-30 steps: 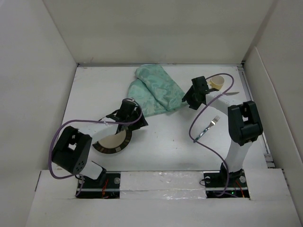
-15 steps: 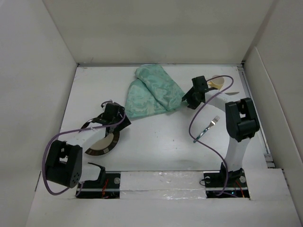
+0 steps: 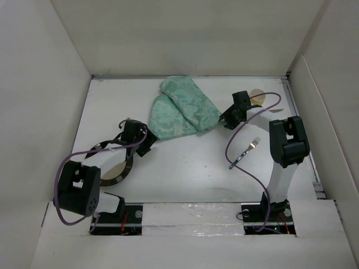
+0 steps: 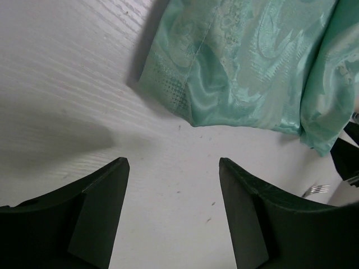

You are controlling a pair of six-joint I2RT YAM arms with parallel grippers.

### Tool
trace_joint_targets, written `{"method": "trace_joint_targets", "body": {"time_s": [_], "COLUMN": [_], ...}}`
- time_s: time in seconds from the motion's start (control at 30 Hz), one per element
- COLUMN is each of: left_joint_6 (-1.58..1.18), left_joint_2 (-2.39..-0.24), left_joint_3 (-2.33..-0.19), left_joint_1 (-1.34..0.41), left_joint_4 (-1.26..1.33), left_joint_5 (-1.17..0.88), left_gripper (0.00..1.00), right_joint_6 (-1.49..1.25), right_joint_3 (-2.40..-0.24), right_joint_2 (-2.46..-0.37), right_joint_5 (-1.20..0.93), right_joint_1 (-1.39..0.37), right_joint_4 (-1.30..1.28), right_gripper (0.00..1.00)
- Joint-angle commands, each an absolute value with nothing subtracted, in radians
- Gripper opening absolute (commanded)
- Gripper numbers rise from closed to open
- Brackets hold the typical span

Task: Set the dinner table for one person

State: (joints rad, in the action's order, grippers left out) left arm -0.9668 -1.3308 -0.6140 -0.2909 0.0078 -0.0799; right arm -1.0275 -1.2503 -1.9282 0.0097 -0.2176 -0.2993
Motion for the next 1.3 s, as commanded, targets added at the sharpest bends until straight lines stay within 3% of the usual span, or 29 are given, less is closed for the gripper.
{"method": "trace_joint_targets", "body": {"time_s": [0.0,0.43,0.87,0.9,0.97,1.0,1.13,1.27], "left_joint_6": [-1.130,-1.350,-1.425,-1.427,-1.427,-1.425,-1.384,-1.289], "left_joint_2": [-1.368,-1.434,-1.529,-1.532,-1.532,-1.537,-1.545,-1.533], "left_joint_3": [-0.627,-0.638,-0.667,-0.667,-0.673,-0.678,-0.693,-0.761], "left_joint_1": [-0.296,-0.296,-0.305,-0.305,-0.305,-0.305,-0.305,-0.305], "left_joint_4": [0.086,0.109,0.129,0.138,0.143,0.144,0.159,0.143], "left_joint_5": [-0.117,-0.046,0.072,0.077,0.097,0.100,0.121,0.165], "left_gripper": [0.62,0.63,0.49,0.41,0.36,0.27,0.03,0.00], "right_joint_6": [-1.040,-1.094,-1.124,-1.127,-1.135,-1.137,-1.137,-1.108], "right_joint_3": [-1.224,-1.224,-1.218,-1.219,-1.218,-1.216,-1.210,-1.210], "right_joint_2": [-1.896,-1.924,-1.925,-1.927,-1.927,-1.925,-1.913,-1.893], "right_joint_5": [0.008,0.008,0.020,0.020,0.023,0.026,0.048,0.074], "right_joint_1": [-0.207,-0.207,-0.207,-0.207,-0.207,-0.207,-0.207,-0.207], "right_joint_4": [-0.270,-0.242,-0.196,-0.199,-0.196,-0.193,-0.189,-0.184], "right_gripper": [0.50,0.46,0.38,0.37,0.33,0.31,0.19,0.00]}}
